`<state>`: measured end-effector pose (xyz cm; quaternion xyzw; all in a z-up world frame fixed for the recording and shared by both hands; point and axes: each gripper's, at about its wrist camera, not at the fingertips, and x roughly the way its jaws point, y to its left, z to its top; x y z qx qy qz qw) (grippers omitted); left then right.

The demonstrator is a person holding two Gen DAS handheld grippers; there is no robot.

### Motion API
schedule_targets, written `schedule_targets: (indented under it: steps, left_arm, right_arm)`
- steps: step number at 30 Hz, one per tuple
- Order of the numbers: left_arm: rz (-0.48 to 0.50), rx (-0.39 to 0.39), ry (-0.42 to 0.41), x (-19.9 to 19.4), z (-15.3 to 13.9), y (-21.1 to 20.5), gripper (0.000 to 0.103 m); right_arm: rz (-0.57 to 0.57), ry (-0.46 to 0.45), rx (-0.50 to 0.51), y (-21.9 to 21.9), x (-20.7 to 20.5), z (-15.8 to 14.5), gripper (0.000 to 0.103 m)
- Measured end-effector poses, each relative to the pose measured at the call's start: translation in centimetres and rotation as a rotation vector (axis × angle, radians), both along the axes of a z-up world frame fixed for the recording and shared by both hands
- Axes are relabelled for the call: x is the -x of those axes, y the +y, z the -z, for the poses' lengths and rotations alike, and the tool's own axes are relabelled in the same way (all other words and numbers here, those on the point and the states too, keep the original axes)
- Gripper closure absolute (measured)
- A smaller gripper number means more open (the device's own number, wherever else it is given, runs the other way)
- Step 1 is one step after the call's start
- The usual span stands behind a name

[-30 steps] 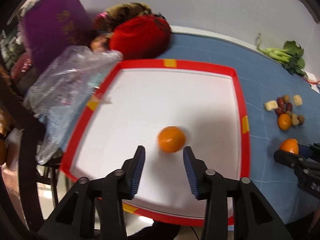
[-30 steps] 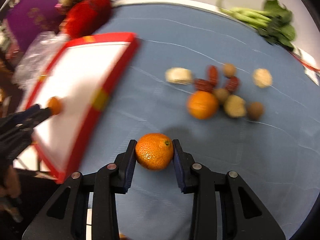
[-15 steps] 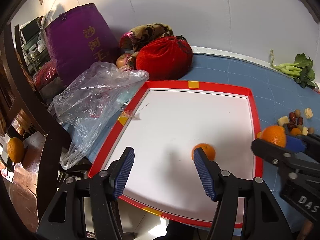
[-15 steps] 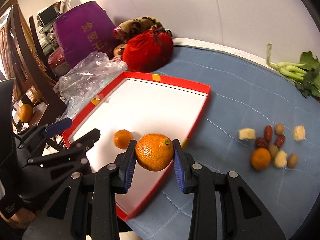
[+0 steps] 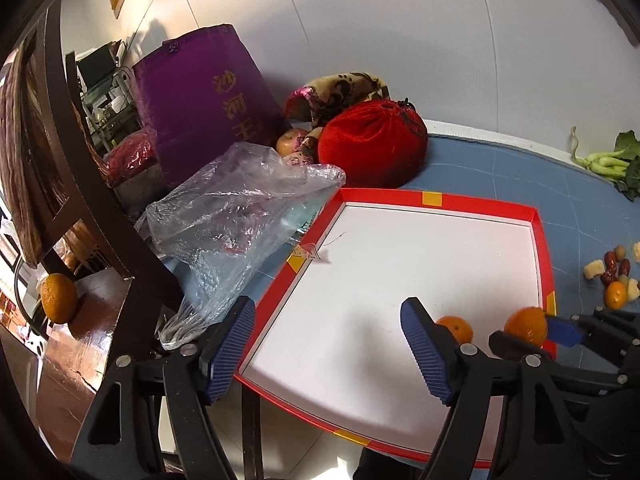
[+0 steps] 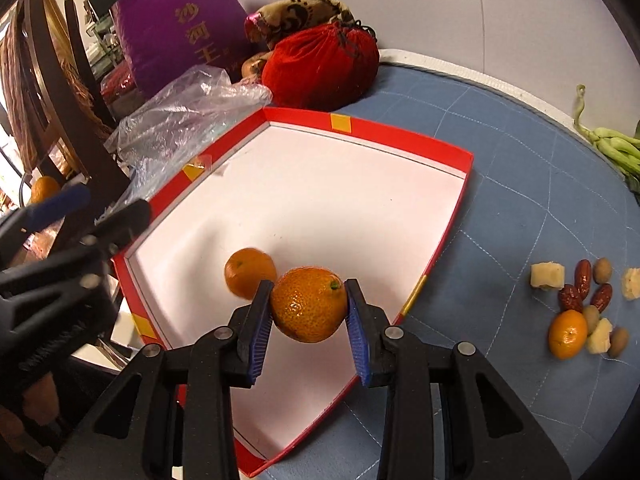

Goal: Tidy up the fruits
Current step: 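Lower the held mandarin into the white tray and open the right tool, then grasp a third mandarin with the left tool while the right tool grasps a brown longan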

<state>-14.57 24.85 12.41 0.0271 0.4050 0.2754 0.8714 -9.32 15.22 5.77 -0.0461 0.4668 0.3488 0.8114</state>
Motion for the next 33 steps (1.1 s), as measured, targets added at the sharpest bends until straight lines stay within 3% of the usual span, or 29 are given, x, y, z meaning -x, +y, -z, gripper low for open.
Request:
schedule_targets:
  steps: [10, 17, 25, 30, 33]
  left_arm:
    - [-0.006, -0.04, -0.033, 0.2, -0.6, -0.2, 0.026]
    - [0.032, 0.011, -0.033, -0.5, -0.8, -1.0, 0.022]
    - [0.229, 0.129, 0.012, -3.0, -0.3, -6.1, 0.021]
    - [0.349, 0.173, 0.055, -4.5, 0.6, -10.6, 0.021]
    - [0.42, 0.176, 0.096, -5.4, 1.5, -13.7, 0.021]
  right_arm:
    - [-0.009, 0.011, 0.044, 0.2, 0.2, 0.3, 0.069]
    - [0.012, -0.034, 0.017, -1.8, 0.2, -1.7, 0.069]
    - [0.309, -0.053, -0.016, -13.6, -3.8, -3.9, 0.069]
    - [0.501, 0.06, -0.064, -21.6, -6.1, -2.9, 0.069]
    - [0.56, 0.114, -0.032, -24.3, -6.6, -2.0, 0.069]
